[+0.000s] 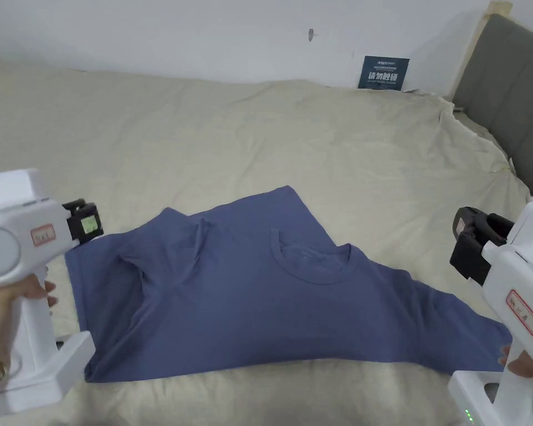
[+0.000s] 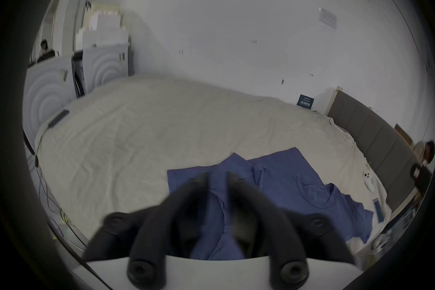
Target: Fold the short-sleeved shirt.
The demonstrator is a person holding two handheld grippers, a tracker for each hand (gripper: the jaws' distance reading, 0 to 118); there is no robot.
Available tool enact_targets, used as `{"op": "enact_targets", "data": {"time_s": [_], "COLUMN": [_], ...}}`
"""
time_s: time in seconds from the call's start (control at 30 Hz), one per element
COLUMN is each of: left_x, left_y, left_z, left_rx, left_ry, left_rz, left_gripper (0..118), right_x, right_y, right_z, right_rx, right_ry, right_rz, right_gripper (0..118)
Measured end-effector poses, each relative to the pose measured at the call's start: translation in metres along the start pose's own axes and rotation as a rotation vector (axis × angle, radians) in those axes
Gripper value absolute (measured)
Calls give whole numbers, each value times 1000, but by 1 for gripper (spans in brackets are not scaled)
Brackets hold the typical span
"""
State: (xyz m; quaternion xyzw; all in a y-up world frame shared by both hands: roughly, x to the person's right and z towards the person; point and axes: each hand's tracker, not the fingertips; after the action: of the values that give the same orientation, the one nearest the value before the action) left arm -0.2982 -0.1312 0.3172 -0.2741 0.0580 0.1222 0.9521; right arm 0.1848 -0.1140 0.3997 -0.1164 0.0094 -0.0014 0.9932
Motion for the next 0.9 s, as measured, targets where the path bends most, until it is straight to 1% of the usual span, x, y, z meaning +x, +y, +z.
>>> {"op": "enact_targets", "data": {"time_s": [0.03, 0.07, 0.1, 0.13, 0.17, 0.33, 0.47, 0.57, 0.67, 0.7, 0.73, 0.83, 0.9], "left_x": [-4, -7, -9, -12, -14, -38, -54, -60, -65, -66, -66, -64, -64], "left_y": [8, 14, 16, 21, 29, 43, 37, 26, 16, 14, 11, 0, -8], "left_z": [-10, -19, -26, -36, -42, -93, -141, -169, -191, -197, -201, -216, -227], "left_rx": [-31, -49, -57, -76, -74, -223, -350, -443, -474, -481, -486, -511, -556], "left_ry": [19, 47, 72, 105, 97, 185, 276, 288, 318, 323, 322, 318, 306], "left_rz": [-1, -18, -29, -32, -29, -5, -16, -14, 17, 21, 18, -5, -26], "left_gripper": [82, 107, 118, 118, 118, 118, 118, 118, 118, 116, 112, 89, 70], "right_x": [0, -1, 0, 0, 1, -1, -4, -6, -8, -6, -5, -3, -2], "right_y": [0, 0, 0, -1, -2, -7, -9, -11, -12, -12, -13, -14, -16], "right_z": [-1, -2, -3, -5, -7, -22, -38, -48, -55, -56, -58, -62, -64], "right_rx": [-3, -7, -13, -20, -33, -77, -104, -127, -145, -150, -154, -168, -178], "right_ry": [-4, -4, -2, 1, 6, -15, -34, -38, -45, -46, -50, -62, -64], "right_rz": [5, 8, 7, 3, -2, 15, 15, 19, 52, 55, 57, 56, 53], "right_gripper": [0, 0, 0, 0, 0, 0, 0, 0, 0, 0, 0, 0, 0]}}
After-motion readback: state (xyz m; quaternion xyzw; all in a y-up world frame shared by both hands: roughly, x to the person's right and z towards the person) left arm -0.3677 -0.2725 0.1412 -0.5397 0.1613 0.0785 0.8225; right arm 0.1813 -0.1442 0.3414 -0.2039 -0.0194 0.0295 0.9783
